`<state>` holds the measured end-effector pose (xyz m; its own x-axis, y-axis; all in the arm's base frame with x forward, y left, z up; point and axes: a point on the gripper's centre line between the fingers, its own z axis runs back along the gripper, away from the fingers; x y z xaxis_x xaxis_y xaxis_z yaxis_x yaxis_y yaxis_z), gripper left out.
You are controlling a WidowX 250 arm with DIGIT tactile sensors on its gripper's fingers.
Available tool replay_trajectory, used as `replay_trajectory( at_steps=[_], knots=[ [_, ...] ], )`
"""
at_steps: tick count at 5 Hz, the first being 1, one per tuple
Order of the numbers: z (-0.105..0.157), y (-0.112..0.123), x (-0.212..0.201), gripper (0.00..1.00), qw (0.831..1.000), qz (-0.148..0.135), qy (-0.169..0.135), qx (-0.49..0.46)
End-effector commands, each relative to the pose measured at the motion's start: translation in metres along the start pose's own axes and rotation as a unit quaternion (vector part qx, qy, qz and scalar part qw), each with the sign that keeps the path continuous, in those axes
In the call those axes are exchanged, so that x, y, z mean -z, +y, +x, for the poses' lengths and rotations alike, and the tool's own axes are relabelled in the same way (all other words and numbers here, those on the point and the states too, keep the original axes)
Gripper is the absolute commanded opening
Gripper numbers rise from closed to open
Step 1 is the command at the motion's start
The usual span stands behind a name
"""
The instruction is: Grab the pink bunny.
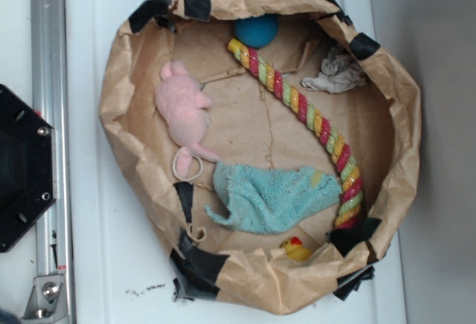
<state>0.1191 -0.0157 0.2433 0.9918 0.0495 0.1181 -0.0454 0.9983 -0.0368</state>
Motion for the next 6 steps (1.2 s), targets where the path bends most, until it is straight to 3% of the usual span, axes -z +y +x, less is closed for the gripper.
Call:
replay_trajectory(
  at_steps=[1, 2, 3, 4, 6],
  knots=[
    [0.0, 0.0, 0.0, 1.0, 1.0, 0.0, 0.0, 0.0],
    [0.047, -0.003, 0.026, 1.0, 0.995, 0.025, -0.003, -0.092],
    [0.094, 0.004, 0.054, 1.0, 0.972, 0.101, -0.037, -0.208],
    [0.138, 0.023, 0.091, 1.0, 0.937, 0.138, -0.022, -0.32],
    [0.138, 0.023, 0.091, 1.0, 0.937, 0.138, -0.022, -0.32]
  ],
)
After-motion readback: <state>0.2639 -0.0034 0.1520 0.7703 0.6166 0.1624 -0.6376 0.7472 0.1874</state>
